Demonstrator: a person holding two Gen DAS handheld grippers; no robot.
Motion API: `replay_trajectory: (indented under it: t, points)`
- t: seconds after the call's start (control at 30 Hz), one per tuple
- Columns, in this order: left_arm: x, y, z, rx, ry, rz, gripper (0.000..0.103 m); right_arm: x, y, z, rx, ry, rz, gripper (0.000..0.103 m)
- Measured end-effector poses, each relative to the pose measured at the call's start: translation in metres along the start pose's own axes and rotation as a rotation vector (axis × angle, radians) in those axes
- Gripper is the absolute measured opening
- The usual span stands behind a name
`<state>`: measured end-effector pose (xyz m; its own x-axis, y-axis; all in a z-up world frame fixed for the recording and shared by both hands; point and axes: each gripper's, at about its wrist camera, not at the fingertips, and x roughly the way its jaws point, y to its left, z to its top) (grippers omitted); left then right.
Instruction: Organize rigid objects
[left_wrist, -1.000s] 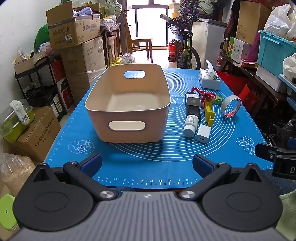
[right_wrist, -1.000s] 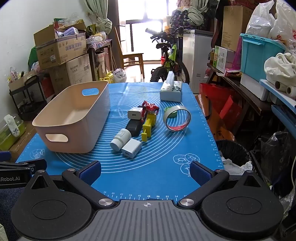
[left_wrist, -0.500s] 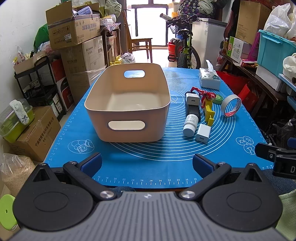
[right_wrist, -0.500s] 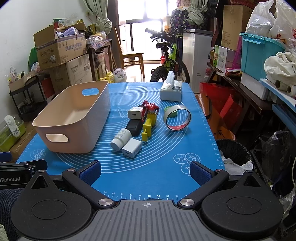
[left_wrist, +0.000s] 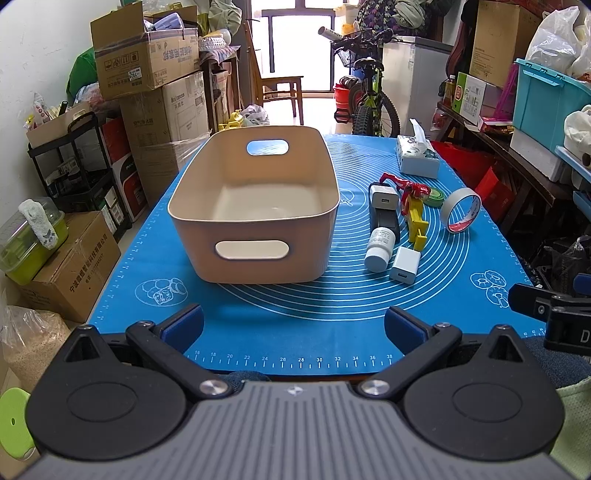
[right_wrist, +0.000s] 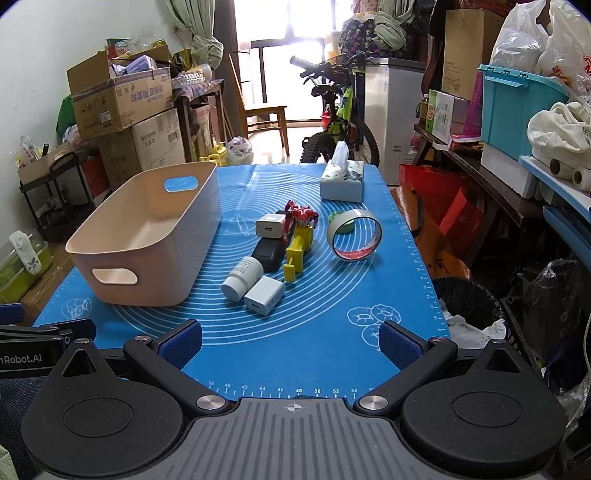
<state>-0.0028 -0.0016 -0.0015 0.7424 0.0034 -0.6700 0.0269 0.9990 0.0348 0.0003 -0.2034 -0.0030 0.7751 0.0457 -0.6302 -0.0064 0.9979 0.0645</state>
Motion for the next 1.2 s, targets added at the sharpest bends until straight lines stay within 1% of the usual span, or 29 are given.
replay_trajectory:
  t: [1.2]
  points:
    - [0.0030, -0.0009, -0.0017, 0.002, 0.005, 0.000, 0.103, 0.0001, 0.0011, -0.0007, 0.000, 0.000, 0.000, 0.101]
